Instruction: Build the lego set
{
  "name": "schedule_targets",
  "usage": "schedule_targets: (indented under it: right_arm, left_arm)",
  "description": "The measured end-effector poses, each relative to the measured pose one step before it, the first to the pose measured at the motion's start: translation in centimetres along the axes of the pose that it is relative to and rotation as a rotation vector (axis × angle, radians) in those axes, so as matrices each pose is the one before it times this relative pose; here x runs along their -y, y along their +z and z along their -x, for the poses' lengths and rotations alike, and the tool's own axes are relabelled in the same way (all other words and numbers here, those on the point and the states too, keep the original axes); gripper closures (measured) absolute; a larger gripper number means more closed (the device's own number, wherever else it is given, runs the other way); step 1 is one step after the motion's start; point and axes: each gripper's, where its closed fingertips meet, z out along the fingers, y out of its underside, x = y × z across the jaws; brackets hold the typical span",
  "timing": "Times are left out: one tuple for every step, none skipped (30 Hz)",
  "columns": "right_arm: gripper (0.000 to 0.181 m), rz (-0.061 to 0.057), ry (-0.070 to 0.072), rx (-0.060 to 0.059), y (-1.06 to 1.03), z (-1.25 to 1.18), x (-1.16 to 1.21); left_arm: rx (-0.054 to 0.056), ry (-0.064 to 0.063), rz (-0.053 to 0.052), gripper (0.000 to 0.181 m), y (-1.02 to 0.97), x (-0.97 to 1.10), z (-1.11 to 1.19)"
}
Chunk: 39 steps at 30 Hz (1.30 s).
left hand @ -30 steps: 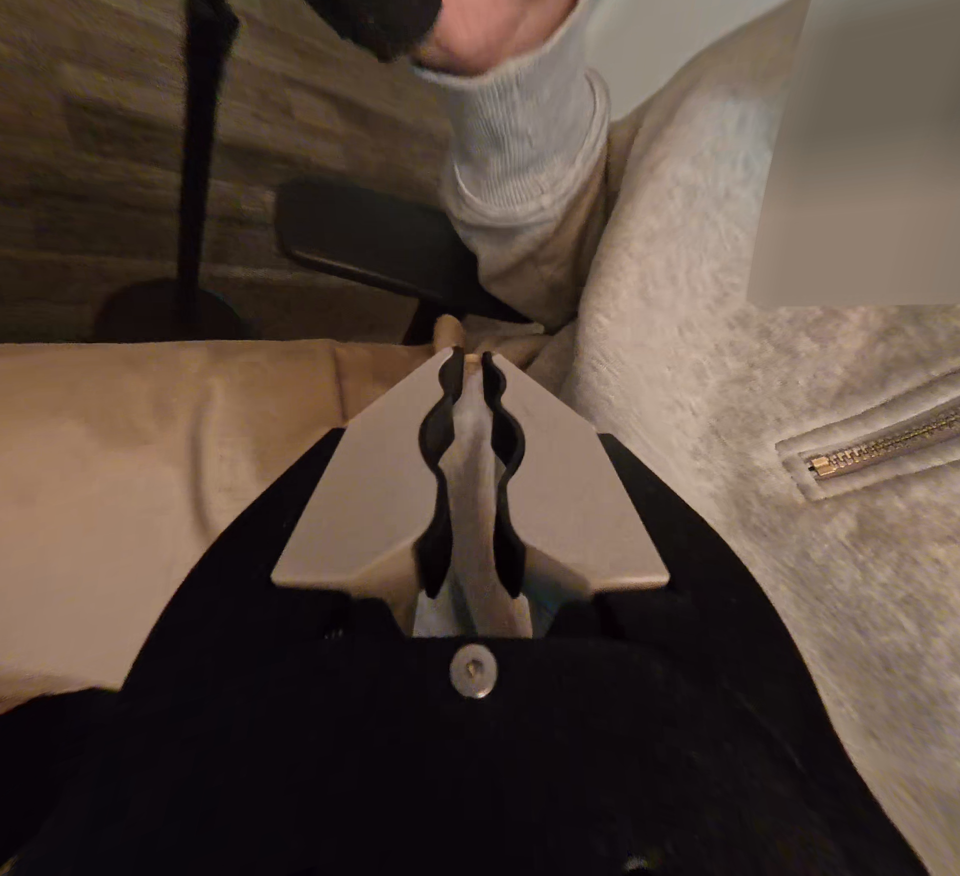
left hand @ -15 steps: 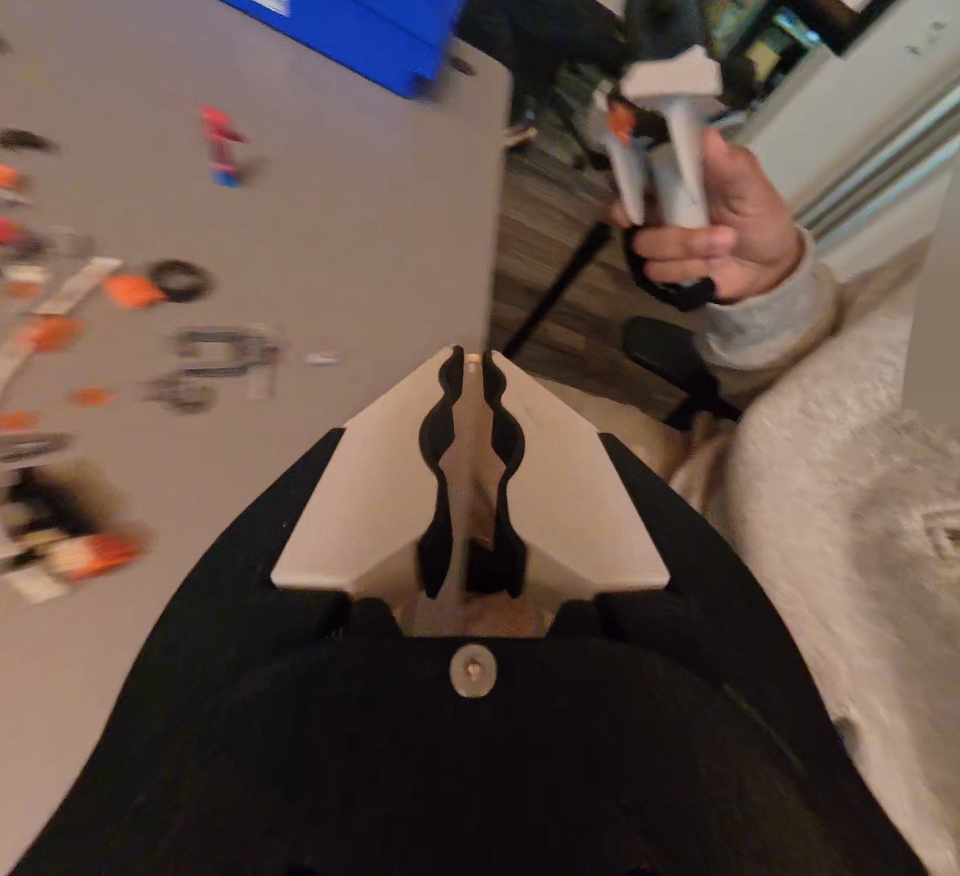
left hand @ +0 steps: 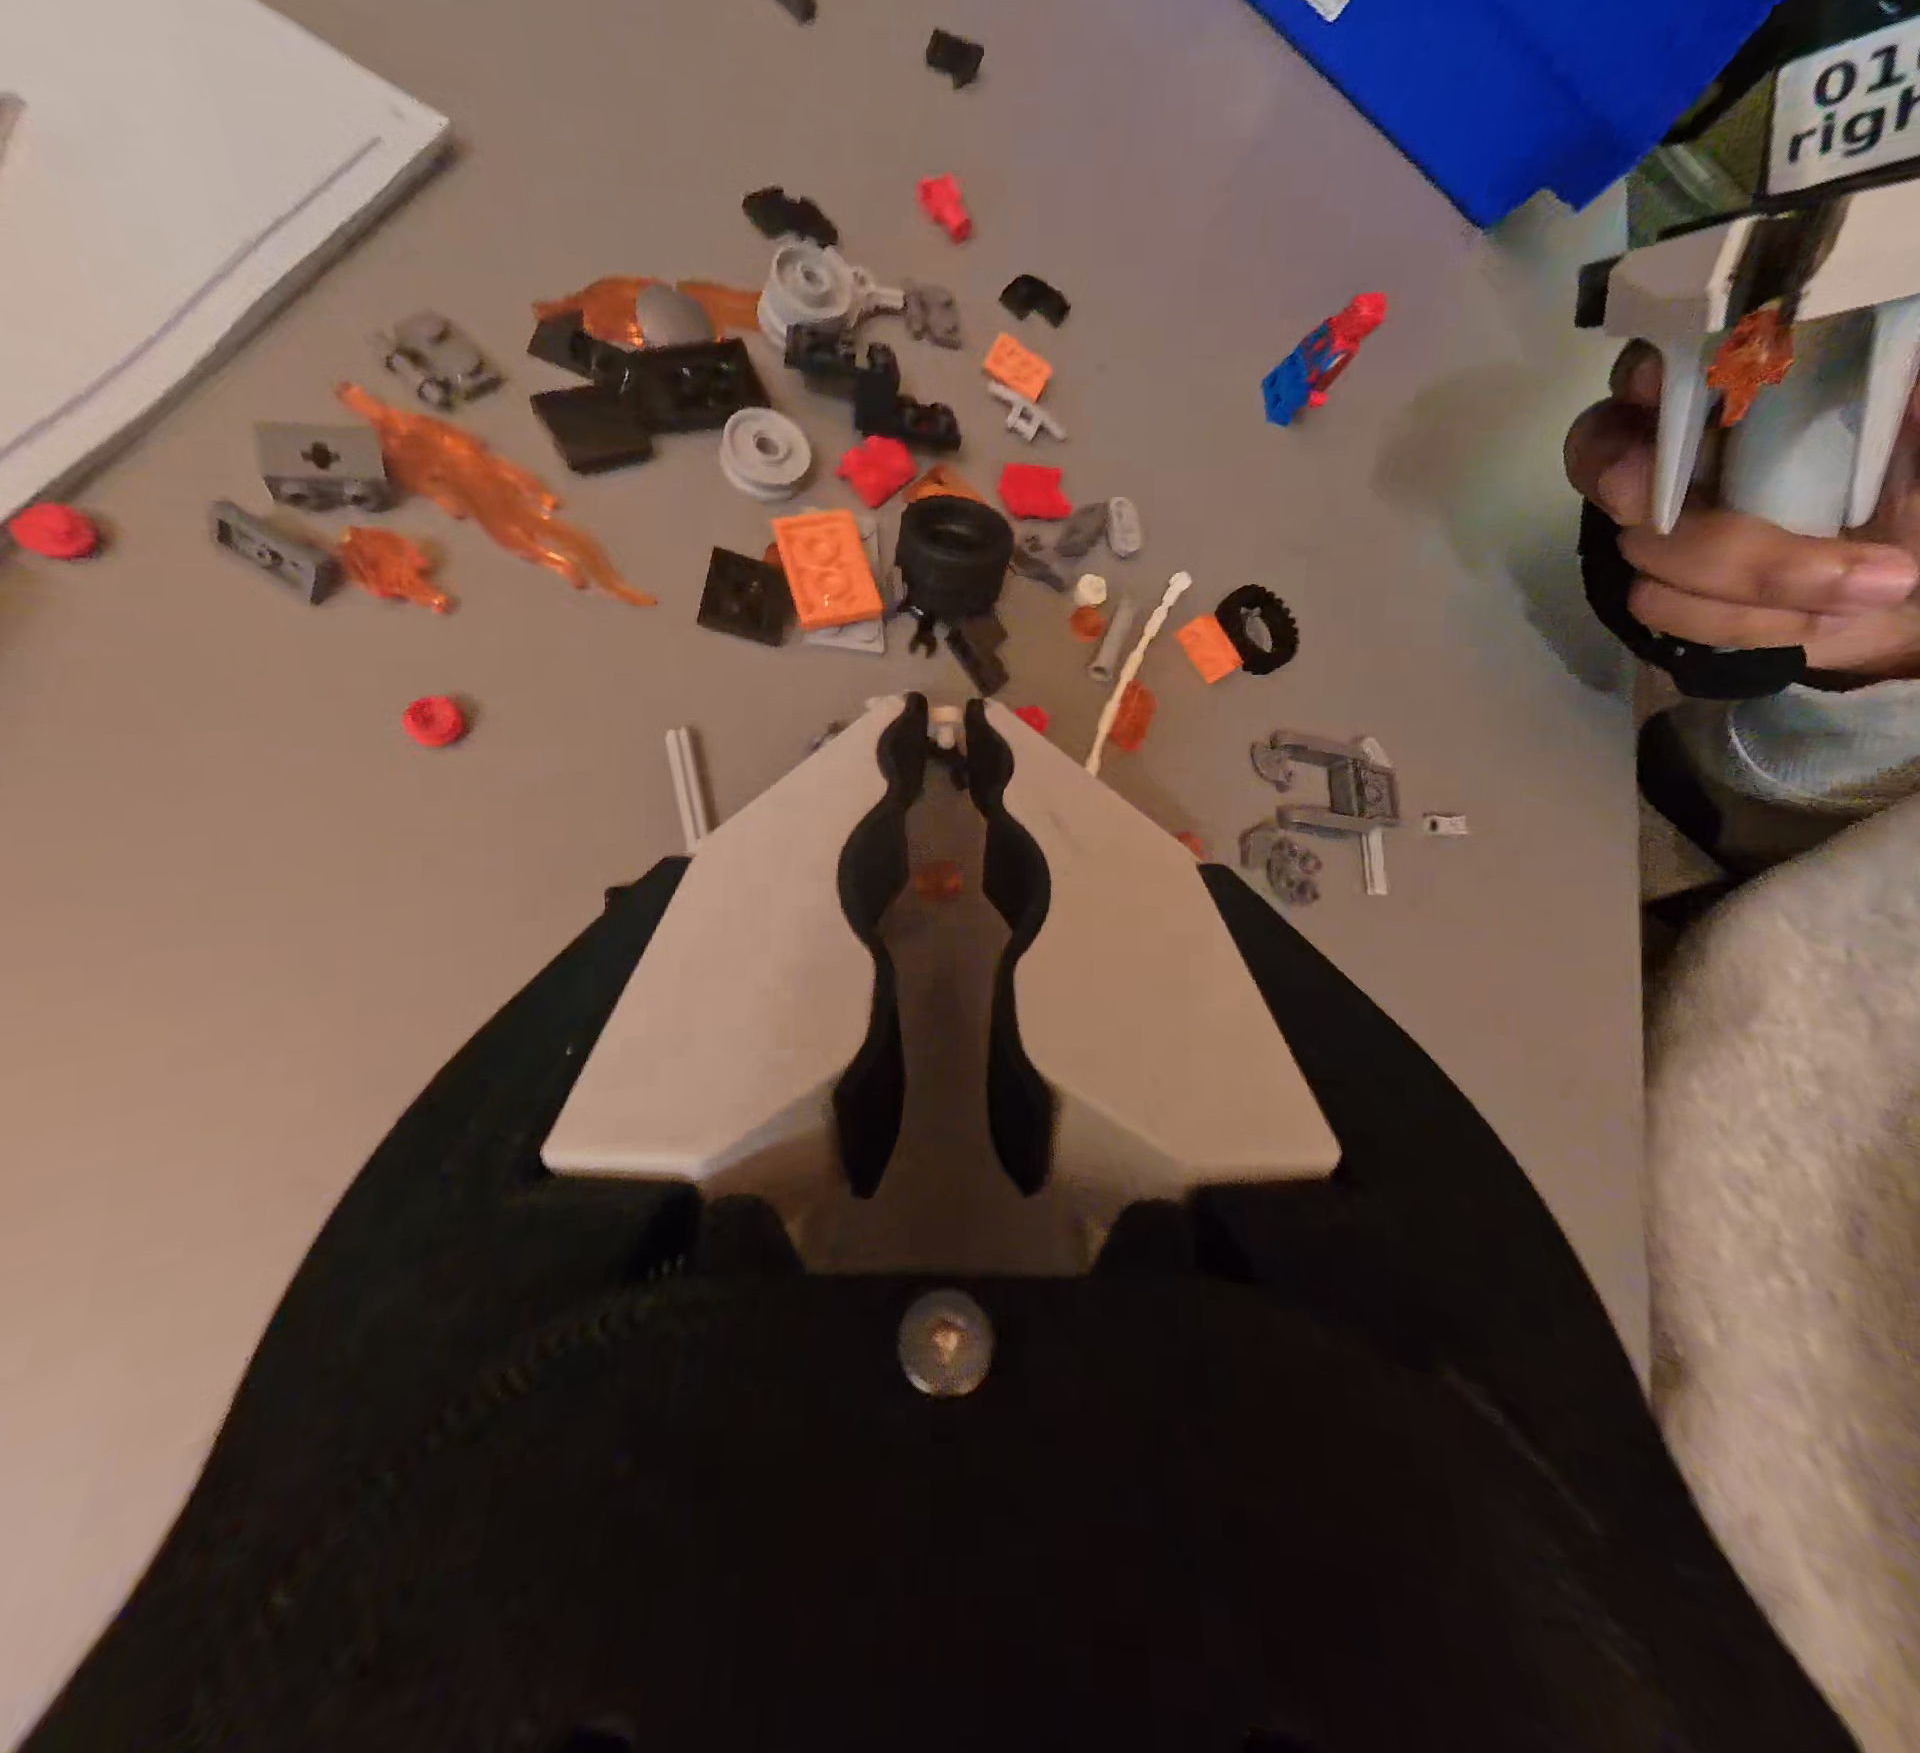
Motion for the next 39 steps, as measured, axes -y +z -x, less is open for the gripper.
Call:
schedule_targets:
  right_arm:
    - [0.179, 0.0073, -0.0001, 0.0011, 0.382, -0.261, 0.121]
    - [0.179, 0.0057, -0.0008, -0.0026, 0.330, -0.263, 0.089]
    - [0.179, 0.0061, 0.0025, -0.0042, 0.318, -0.227, 0.055]
    - [0.179, 0.0081, 0.0089, 0.0005, 0.300, -0.050, -0.014]
    - [0.179, 0.0077, 0.0114, 0.0111, 0.242, 0.258, -0.032]
    - [0.178, 0.0048, 0.0050, 0.0137, 0.170, 0.444, -0.026]
    - [0.178, 0.0038, -0.0074, 0.0044, 0.079, 0.422, -0.069]
    - [0.178, 0.0049, -0.0198, -0.0063, -0.017, 0.330, -0.124]
    - [0.179, 0.0052, -0.0302, -0.0134, -0.067, 0.229, -0.160]
    - [0.179, 0.0030, -0.0310, -0.0184, -0.122, 0.136, -0.178]
    - [0.179, -0.0008, -0.0282, -0.0120, -0.113, 0.205, -0.151]
    - [0.179, -0.0038, -0.0229, -0.0053, -0.082, 0.262, -0.126]
    - [0.179, -0.0069, -0.0175, -0.0004, -0.027, 0.296, -0.092]
    - [0.179, -0.0100, -0.0129, 0.0037, 0.051, 0.315, -0.067]
    - [0.179, -0.0112, -0.0081, 0.0062, 0.112, 0.342, -0.076]
    - [0.179, -0.0114, -0.0050, 0.0110, 0.169, 0.422, -0.110]
    - [0.179, -0.0105, -0.0015, 0.0151, 0.200, 0.503, -0.185]
    - [0.179, -0.0098, 0.0022, 0.0186, 0.218, 0.577, -0.258]
    - [0.179, -0.0112, 0.0089, 0.0235, 0.191, 0.641, -0.286]
    - [0.179, -0.0136, 0.0196, 0.0300, 0.120, 0.691, -0.294]
    - [0.179, -0.0162, 0.0285, 0.0311, 0.042, 0.641, -0.285]
    - [0.180, -0.0196, 0.0321, 0.0280, -0.075, 0.521, -0.246]
    - [0.180, -0.0213, 0.0306, 0.0213, -0.167, 0.361, -0.221]
    - [0.180, -0.0190, 0.0252, 0.0127, -0.224, 0.186, -0.204]
    - [0.180, -0.0130, 0.0191, 0.0058, -0.221, 0.033, -0.202]
    - [0.180, -0.0049, 0.0146, 0.0028, -0.180, -0.022, -0.230]
    - [0.179, 0.0003, 0.0121, 0.0037, -0.134, -0.017, -0.216]
    - [0.180, -0.0015, 0.0086, 0.0039, -0.130, 0.018, -0.157]
    - [0.180, -0.0038, 0.0050, 0.0022, -0.114, 0.006, -0.087]
    - [0.180, -0.0030, 0.0024, 0.0010, -0.113, -0.011, -0.071]
    - [0.180, -0.0013, 0.0018, 0.0008, -0.085, -0.020, -0.034]
    - [0.180, -0.0009, 0.0031, 0.0019, -0.069, -0.032, -0.008]
    - [0.180, -0.0009, 0.0049, 0.0030, -0.052, -0.048, 0.036]
    - [0.180, -0.0004, 0.0056, 0.0022, -0.037, -0.086, 0.031]
    - [0.179, 0.0003, 0.0059, 0.0009, -0.022, -0.129, 0.012]
    - [0.179, 0.0008, 0.0060, 0.0002, -0.018, -0.175, -0.020]
    - [0.179, 0.0021, 0.0060, -0.0011, 0.011, -0.209, -0.056]
    - [0.179, 0.0034, 0.0060, -0.0029, 0.011, -0.269, -0.081]
    - [0.179, 0.0039, 0.0055, -0.0050, 0.016, -0.303, -0.092]
  left_arm:
    - [-0.0053, -0.0150, 0.0043, 0.174, 0.092, -0.081, -0.025]
    - [0.0034, -0.0049, -0.0117, 0.174, -0.035, 0.182, -0.014]
    - [0.0051, -0.0003, -0.0244, 0.174, -0.102, 0.361, -0.065]
    - [-0.0002, -0.0034, -0.0242, 0.174, -0.137, 0.387, -0.149]
    - [0.0010, -0.0080, -0.0218, 0.173, -0.208, 0.416, -0.138]
    - [0.0048, -0.0057, -0.0276, 0.172, -0.332, 0.487, -0.138]
    - [0.0061, -0.0015, -0.0328, 0.171, -0.452, 0.549, -0.185]
    - [0.0045, 0.0002, -0.0341, 0.171, -0.534, 0.540, -0.296]
    - [0.0074, 0.0015, -0.0326, 0.170, -0.557, 0.470, -0.337]
    - [0.0178, 0.0052, -0.0245, 0.169, -0.516, 0.309, -0.209]
    - [0.0208, 0.0106, -0.0135, 0.167, -0.459, 0.064, -0.157]
    - [0.0127, 0.0104, -0.0086, 0.166, -0.410, -0.075, -0.324]
    - [-0.0065, 0.0064, -0.0147, 0.166, -0.332, -0.071, -0.725]
    - [-0.0296, 0.0032, -0.0221, 0.166, -0.262, -0.036, -1.224]
    - [-0.0374, 0.0031, -0.0249, 0.165, -0.170, -0.080, -1.479]
    - [-0.0362, 0.0027, -0.0256, 0.164, -0.059, -0.171, -1.556]
    - [-0.0347, 0.0073, -0.0268, 0.162, 0.063, -0.228, -1.573]
    - [-0.0247, 0.0123, -0.0228, 0.159, 0.137, -0.314, -1.437]
    - [-0.0171, 0.0180, -0.0203, 0.157, 0.171, -0.365, -1.311]
    - [-0.0165, 0.0213, -0.0220, 0.153, 0.192, -0.315, -1.282]
    - [-0.0080, 0.0215, -0.0189, 0.149, 0.205, -0.231, -1.099]
    - [-0.0062, 0.0222, -0.0149, 0.145, 0.167, -0.135, -0.966]
    - [-0.0028, 0.0203, -0.0136, 0.144, 0.113, -0.027, -0.815]
    - [0.0042, 0.0149, -0.0197, 0.143, 0.055, 0.158, -0.587]
    - [0.0038, 0.0080, -0.0238, 0.143, 0.003, 0.253, -0.474]
    - [0.0036, 0.0014, -0.0193, 0.143, -0.021, 0.227, -0.333]
    - [0.0125, -0.0038, -0.0147, 0.144, -0.025, 0.171, -0.069]
    - [0.0157, -0.0043, -0.0172, 0.145, -0.048, 0.219, 0.081]
    - [0.0061, -0.0023, -0.0165, 0.147, -0.066, 0.217, 0.016]
    - [0.0024, -0.0008, -0.0102, 0.150, -0.041, 0.159, 0.020]
    - [-0.0002, 0.0012, -0.0042, 0.153, -0.017, 0.086, 0.026]
    - [-0.0029, 0.0020, 0.0000, 0.157, 0.011, 0.021, 0.038]
    - [0.0013, -0.0009, 0.0015, 0.157, 0.028, -0.004, 0.128]
    - [-0.0021, -0.0020, 0.0003, 0.159, 0.040, -0.019, 0.104]
    - [-0.0036, -0.0042, -0.0019, 0.162, 0.027, -0.031, 0.097]
    - [-0.0032, -0.0073, -0.0021, 0.163, 0.013, -0.055, 0.125]
    - [-0.0068, -0.0105, -0.0007, 0.164, 0.010, -0.104, 0.116]
    - [-0.0068, -0.0160, 0.0021, 0.166, 0.029, -0.171, 0.168]
    - [-0.0048, -0.0214, 0.0047, 0.168, 0.020, -0.239, 0.260]
